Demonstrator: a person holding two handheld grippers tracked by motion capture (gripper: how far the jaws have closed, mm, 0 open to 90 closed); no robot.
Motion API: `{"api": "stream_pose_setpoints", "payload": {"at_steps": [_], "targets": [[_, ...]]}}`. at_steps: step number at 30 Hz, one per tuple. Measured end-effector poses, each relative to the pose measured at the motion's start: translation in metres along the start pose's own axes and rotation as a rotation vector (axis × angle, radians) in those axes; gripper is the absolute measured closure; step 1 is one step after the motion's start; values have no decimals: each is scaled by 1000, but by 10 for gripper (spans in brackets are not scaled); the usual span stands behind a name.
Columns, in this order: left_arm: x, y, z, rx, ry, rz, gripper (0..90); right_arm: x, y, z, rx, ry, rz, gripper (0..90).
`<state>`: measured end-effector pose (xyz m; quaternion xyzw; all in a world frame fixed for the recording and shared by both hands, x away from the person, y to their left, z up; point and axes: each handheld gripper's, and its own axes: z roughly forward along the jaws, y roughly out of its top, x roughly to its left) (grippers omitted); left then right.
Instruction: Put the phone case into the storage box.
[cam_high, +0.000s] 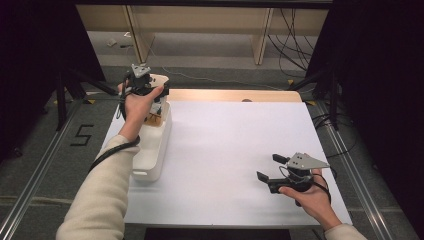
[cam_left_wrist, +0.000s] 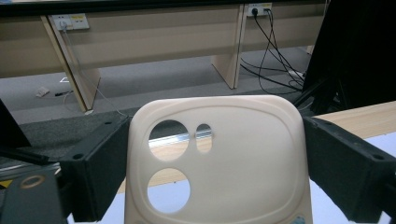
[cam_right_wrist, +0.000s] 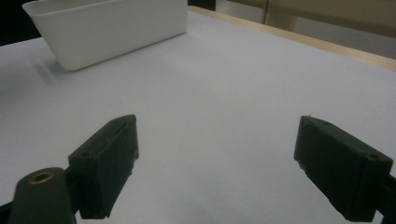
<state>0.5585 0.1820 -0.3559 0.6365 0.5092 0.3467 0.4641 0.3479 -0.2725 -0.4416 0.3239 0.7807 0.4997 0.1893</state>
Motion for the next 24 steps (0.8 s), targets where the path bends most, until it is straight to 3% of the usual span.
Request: {"api": "stream_pose_setpoints", "payload": {"at_steps": [24], "targets": [[1,-1,5,14,4,0,110,0,0,0,0,1,2,147]]}}
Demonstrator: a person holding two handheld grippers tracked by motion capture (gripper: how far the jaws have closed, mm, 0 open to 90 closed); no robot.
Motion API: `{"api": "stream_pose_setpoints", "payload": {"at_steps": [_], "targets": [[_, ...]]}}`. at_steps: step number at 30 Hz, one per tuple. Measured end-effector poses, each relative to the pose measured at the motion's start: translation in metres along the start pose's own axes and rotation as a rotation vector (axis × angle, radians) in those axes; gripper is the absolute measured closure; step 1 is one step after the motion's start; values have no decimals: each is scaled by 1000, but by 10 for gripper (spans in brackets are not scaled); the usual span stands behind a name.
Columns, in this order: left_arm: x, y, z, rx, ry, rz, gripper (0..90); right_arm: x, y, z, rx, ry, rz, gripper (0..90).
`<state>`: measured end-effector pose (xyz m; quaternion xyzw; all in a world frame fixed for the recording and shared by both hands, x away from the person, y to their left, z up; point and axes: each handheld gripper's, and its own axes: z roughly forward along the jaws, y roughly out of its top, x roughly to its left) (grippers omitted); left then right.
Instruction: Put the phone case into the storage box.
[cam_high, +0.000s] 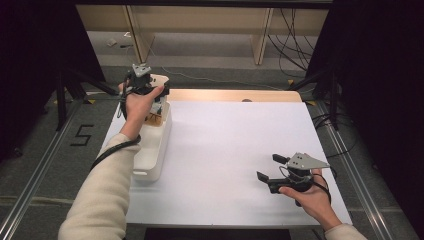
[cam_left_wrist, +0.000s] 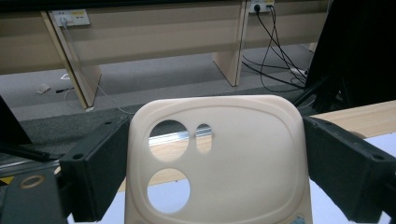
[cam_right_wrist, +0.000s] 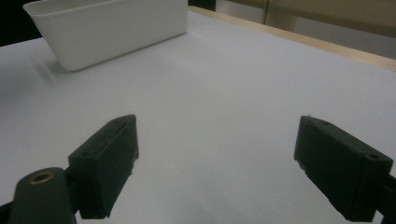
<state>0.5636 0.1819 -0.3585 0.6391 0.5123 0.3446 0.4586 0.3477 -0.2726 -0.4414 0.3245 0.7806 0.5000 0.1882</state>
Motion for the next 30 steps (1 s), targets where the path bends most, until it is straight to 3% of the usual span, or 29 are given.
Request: {"api": "stream_pose_setpoints", "payload": {"at_steps": [30], "targets": [[0,2,6,17,6,20,110,-1,0,0,-5,3,3,148]]}}
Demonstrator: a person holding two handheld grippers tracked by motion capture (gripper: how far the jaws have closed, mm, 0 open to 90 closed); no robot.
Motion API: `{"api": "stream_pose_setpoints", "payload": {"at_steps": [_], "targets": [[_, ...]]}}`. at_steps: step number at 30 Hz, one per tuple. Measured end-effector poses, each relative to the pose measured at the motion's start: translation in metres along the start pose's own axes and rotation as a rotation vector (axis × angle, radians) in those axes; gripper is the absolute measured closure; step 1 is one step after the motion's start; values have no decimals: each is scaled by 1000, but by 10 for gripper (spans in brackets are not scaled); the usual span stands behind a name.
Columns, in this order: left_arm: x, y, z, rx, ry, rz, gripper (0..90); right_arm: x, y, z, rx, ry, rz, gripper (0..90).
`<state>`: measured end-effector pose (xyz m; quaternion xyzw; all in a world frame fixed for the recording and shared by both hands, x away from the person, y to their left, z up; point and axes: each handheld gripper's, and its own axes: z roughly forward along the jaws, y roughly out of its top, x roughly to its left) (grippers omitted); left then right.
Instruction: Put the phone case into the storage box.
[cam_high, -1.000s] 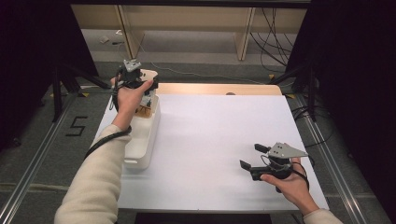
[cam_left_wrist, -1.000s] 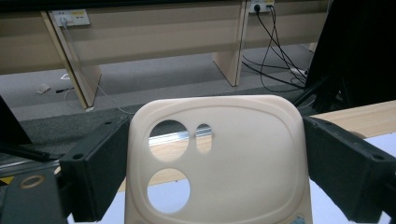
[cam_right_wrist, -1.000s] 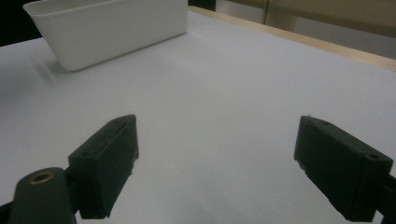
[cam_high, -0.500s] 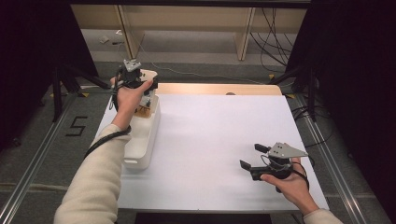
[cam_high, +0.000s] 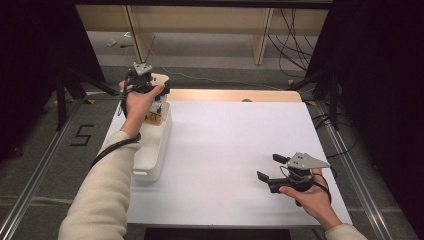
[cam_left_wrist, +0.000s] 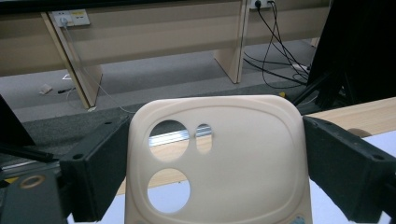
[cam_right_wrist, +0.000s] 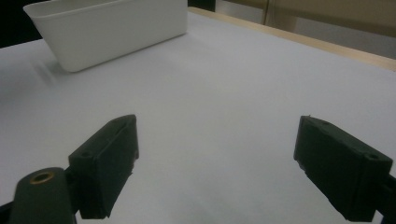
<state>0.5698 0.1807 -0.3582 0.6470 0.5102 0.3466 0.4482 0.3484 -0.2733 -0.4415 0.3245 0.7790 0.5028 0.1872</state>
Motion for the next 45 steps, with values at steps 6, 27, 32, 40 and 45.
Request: {"api": "stream_pose_setpoints", "payload": {"at_steps": [6,27,32,40,45], "targets": [[0,-2,5,11,-1,-1,110,0,0,0,0,-2,1,148],[1,-4,10,23,-3,-4,110,-1,0,-1,0,-1,-1,148],[1,-3,10,22,-4,-4,109,0,0,-1,0,-1,-1,148],[2,-5,12,34,-2,-3,109,0,0,0,0,3,-1,148],[2,-5,13,37,-1,-4,109,0,0,0,2,2,-1,148]]}}
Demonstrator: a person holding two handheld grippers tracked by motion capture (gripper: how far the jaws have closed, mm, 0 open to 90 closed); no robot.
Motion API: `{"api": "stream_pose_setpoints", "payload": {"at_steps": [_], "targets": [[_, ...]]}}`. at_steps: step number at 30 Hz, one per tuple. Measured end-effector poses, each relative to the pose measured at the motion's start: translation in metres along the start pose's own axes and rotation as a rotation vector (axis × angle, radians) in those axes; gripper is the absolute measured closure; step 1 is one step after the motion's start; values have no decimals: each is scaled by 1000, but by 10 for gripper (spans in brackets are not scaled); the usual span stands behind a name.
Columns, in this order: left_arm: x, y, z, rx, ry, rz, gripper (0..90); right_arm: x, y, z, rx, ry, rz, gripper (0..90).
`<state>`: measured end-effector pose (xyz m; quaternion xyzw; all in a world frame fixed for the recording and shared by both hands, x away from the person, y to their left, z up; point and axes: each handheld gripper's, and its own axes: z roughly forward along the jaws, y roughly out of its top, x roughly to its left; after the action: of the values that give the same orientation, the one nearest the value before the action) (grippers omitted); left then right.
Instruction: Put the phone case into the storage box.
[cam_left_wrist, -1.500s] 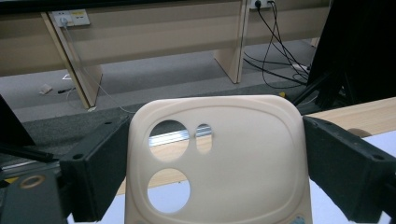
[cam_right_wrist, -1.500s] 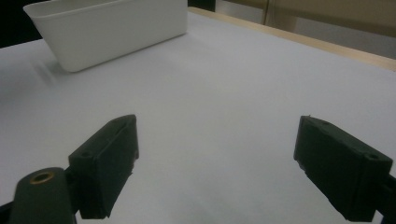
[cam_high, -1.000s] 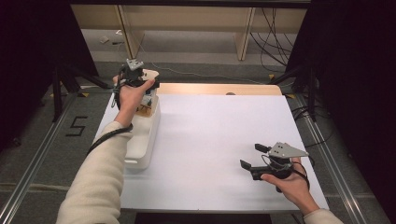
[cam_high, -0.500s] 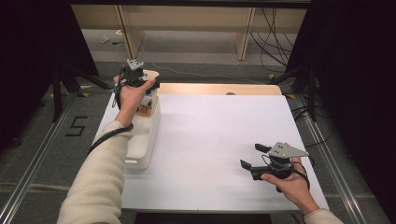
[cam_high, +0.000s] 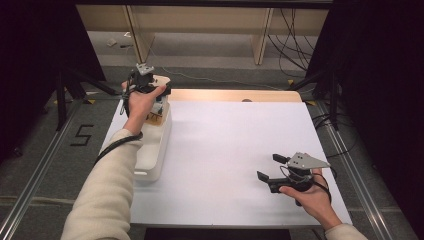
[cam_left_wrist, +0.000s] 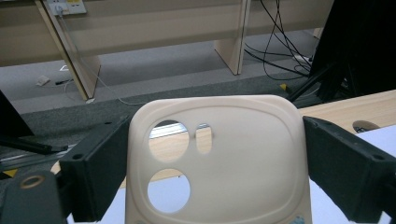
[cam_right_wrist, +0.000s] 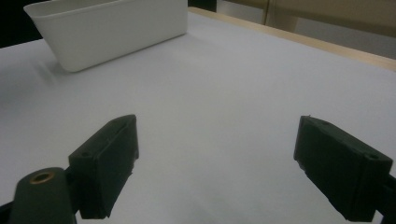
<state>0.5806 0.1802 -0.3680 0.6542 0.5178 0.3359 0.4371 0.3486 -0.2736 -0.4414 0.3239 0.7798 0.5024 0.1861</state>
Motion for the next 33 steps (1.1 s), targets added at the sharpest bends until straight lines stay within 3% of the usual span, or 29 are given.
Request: {"api": "stream_pose_setpoints", "payload": {"at_steps": [33], "targets": [[0,-3,11,24,10,-3,109,-1,0,-1,-7,-3,0,148]]}}
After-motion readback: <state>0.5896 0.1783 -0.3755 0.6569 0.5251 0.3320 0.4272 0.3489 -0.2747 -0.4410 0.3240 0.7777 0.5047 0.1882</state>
